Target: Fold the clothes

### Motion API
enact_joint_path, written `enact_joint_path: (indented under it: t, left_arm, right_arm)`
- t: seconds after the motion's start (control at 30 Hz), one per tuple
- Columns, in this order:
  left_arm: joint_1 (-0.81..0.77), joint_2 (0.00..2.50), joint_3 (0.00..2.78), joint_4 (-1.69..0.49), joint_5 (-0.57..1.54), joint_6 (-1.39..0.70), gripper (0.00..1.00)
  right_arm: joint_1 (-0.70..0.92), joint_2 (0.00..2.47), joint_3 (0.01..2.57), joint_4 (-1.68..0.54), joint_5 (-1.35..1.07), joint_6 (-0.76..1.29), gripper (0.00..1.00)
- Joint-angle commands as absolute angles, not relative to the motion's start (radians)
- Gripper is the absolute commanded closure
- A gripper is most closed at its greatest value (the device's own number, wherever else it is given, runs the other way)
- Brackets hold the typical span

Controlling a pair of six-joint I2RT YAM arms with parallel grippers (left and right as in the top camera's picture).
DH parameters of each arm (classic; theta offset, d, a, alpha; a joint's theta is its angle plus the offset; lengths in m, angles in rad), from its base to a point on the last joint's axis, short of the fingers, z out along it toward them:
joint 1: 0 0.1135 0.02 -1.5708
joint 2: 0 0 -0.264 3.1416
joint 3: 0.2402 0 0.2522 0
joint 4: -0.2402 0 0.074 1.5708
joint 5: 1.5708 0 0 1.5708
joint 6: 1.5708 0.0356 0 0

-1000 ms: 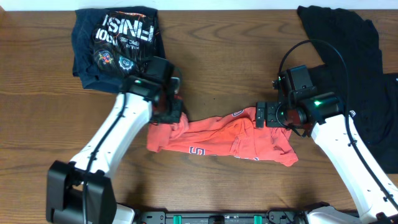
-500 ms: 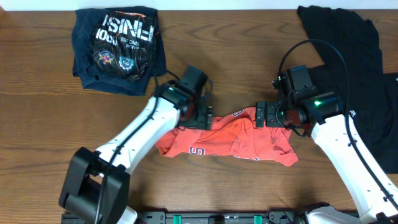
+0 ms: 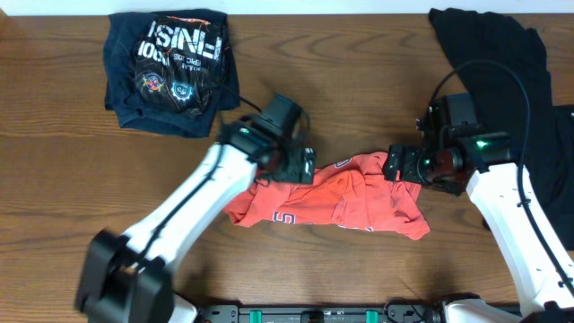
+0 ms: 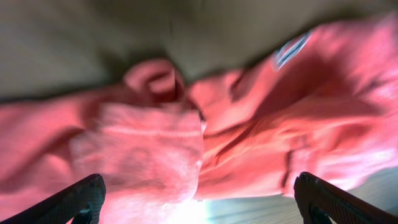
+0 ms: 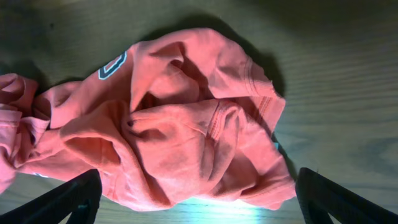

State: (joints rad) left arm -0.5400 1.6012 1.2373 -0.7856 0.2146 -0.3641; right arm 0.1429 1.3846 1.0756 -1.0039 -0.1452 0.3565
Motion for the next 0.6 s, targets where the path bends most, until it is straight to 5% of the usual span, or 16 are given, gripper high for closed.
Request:
enact_joint_path:
  t: [0.0, 0.37, 0.57]
  left_arm:
    - [-0.484, 1.470, 1.303, -0.786, 0.215, -0.334, 0.02]
    - [-0.282, 1.319, 1.304, -0.864, 0.095, -0.311, 0.02]
    - [-0.245, 1.321, 1.293, -0.882, 0.082, -0.307, 0.02]
  right_arm:
    - [0.105, 1.403, 0.991, -0.982, -0.240, 0.369, 0.01]
    - [-0.027, 1.412, 0.762, -0.794, -0.367, 0.350, 0.01]
    - [-0.027, 1.430, 0.653, -0.645, -0.384, 0.352, 0.13]
